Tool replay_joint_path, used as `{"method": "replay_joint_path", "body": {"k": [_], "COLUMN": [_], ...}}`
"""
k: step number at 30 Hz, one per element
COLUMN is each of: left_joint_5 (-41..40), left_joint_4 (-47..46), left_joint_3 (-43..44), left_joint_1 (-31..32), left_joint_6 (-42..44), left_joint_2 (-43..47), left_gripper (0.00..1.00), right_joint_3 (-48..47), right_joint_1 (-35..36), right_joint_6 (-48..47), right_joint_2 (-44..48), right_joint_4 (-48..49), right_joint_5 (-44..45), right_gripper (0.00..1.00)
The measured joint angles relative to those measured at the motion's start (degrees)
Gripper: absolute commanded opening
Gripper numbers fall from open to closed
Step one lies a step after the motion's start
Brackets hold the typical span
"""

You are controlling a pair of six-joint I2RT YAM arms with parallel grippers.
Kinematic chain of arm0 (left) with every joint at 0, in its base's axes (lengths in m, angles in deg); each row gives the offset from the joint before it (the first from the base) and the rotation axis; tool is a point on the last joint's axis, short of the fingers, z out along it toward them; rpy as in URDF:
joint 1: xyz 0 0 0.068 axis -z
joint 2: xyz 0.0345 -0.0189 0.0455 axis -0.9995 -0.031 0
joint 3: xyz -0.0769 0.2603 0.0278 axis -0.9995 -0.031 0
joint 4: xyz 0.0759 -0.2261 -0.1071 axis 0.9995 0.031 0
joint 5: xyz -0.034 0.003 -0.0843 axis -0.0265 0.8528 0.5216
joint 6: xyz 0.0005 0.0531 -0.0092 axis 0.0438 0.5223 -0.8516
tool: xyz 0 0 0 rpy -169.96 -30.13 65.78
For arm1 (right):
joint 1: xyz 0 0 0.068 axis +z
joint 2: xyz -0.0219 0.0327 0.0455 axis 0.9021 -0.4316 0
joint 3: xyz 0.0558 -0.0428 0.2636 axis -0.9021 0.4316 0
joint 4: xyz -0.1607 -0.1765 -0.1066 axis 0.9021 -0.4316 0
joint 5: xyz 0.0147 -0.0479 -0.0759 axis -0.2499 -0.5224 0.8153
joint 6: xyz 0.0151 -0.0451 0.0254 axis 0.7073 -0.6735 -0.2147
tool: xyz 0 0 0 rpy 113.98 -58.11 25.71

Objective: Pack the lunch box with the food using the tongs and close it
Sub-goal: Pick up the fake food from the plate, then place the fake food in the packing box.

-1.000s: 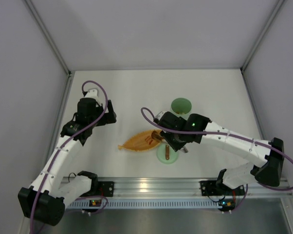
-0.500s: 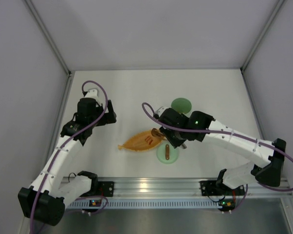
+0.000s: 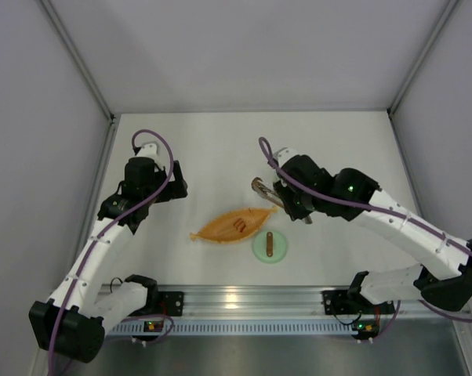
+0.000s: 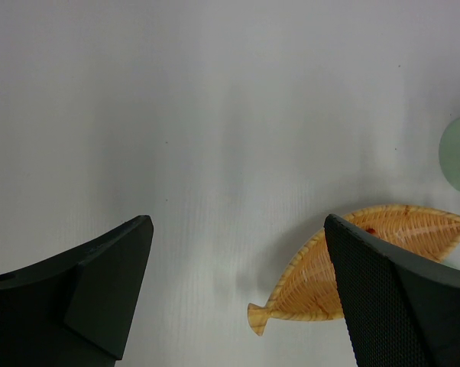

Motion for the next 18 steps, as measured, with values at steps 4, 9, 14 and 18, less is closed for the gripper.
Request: {"method": "replay_joint_path", "body": {"k": [4,9,14,18], "left_joint_5": [0.0,0.0,0.0,0.0], "left_joint_4": [0.0,0.0,0.0,0.0], "left_joint_3": [0.0,0.0,0.0,0.0], "left_joint_1": [0.0,0.0,0.0,0.0], "left_joint_6": [0.0,0.0,0.0,0.0], "left_joint_2": [0.0,0.0,0.0,0.0], "left_gripper": [0.99,0.99,0.99,0.99], "right_joint_3": [-1.49,-3.43,-3.82,-3.74], "right_joint_1": [-5.05,-8.35,-9.92,-10.54], "right_joint_6": [-0.02,-0.09,-0.13,-0.11], "right_joint_2": [3.91,7.82,9.29,9.33], "right_joint_4": [-0.42,-1.81,-2.91,-3.82], "right_joint_5": [0.9,2.8,4.37,4.92], "right_gripper": [0.22,0.23,0.23,0.24]}}
